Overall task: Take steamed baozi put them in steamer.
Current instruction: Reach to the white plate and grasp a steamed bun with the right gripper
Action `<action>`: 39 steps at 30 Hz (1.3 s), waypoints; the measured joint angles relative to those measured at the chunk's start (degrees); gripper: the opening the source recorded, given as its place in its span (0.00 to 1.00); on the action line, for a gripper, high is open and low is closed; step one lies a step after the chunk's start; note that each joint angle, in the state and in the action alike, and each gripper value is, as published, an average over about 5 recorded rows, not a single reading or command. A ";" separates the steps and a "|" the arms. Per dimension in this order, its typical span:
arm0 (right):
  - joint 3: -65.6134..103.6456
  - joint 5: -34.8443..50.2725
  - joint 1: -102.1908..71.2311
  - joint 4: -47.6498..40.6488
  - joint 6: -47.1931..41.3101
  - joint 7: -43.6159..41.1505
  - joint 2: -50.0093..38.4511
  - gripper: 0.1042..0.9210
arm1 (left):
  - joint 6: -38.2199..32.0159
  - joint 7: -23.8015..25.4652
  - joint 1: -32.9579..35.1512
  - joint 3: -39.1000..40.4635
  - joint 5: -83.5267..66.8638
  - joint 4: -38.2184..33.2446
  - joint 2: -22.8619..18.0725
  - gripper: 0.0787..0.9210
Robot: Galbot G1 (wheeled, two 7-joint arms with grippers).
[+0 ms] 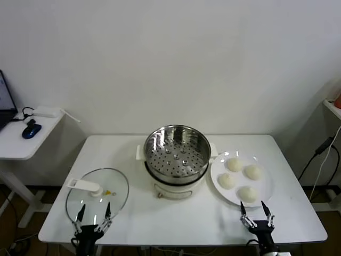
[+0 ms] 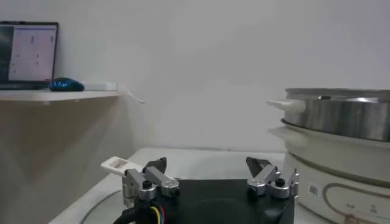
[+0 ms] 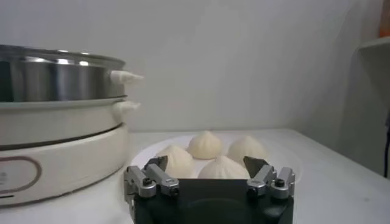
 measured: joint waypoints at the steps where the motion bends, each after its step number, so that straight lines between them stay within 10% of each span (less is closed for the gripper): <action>1: 0.02 -0.03 0.40 0.43 -1.03 0.02 -0.38 0.88 | 0.00 0.01 -0.05 0.02 0.00 0.01 0.02 0.88; 18: -16.35 -3.78 30.46 2.04 -33.63 -14.84 -27.57 0.88 | 0.77 0.35 -1.08 -0.02 1.21 0.23 0.61 0.88; 39: -88.86 -11.55 99.61 -25.77 -20.04 -52.10 -37.82 0.88 | -0.74 0.70 -0.94 1.83 3.74 1.19 0.20 0.88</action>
